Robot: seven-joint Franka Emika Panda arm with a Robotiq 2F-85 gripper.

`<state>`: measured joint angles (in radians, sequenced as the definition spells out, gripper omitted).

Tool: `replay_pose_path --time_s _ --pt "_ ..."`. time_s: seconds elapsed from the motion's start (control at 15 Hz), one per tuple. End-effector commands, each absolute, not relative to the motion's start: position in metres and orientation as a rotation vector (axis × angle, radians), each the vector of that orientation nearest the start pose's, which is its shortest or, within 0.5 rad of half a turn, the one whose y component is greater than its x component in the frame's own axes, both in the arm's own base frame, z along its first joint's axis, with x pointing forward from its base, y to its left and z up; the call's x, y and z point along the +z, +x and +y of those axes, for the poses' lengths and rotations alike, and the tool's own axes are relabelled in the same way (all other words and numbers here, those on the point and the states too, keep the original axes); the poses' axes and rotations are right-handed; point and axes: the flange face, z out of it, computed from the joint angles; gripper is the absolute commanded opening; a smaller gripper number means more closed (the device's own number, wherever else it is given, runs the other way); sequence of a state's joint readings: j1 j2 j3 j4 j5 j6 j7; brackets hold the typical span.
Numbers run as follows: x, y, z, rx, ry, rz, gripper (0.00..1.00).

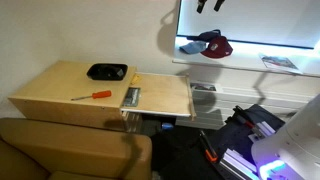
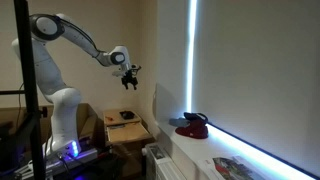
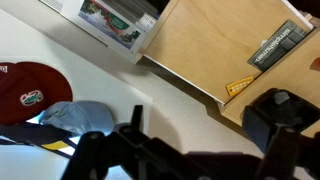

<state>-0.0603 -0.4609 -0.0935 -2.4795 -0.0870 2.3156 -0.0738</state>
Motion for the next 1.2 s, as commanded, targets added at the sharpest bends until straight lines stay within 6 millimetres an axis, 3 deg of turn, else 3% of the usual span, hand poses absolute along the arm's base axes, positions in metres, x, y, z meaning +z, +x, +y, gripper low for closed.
replay_pose_path --time_s 0.0,0.07,0.13,0.27,0.47,0.6,0.67,0.73,0.8,0.87,1.0,1.13 --pt "0.484 0.425 -0.070 -0.463 -3.170 0.043 1.00" --pt "0.467 0.429 -0.057 -0.408 -3.132 -0.002 1.00" --pt "0.444 0.427 -0.023 -0.345 -3.134 -0.092 1.00" --pt "0.432 0.416 0.028 -0.321 -3.099 -0.273 1.00" --pt "0.412 0.409 0.124 -0.284 -3.090 -0.576 1.00" --pt "0.409 0.403 0.191 -0.317 -3.050 -0.784 1.00" --pt "0.418 0.401 0.210 -0.360 -3.017 -0.837 1.00" --pt "0.416 0.395 0.181 -0.326 -3.056 -0.744 1.00" --pt "0.415 0.391 0.197 -0.332 -3.048 -0.768 1.00" --pt "0.415 0.389 0.200 -0.331 -3.049 -0.766 1.00" --pt "0.417 0.393 0.190 -0.334 -3.053 -0.737 1.00" --pt "0.377 0.396 0.201 -0.221 -3.045 -0.761 1.00"
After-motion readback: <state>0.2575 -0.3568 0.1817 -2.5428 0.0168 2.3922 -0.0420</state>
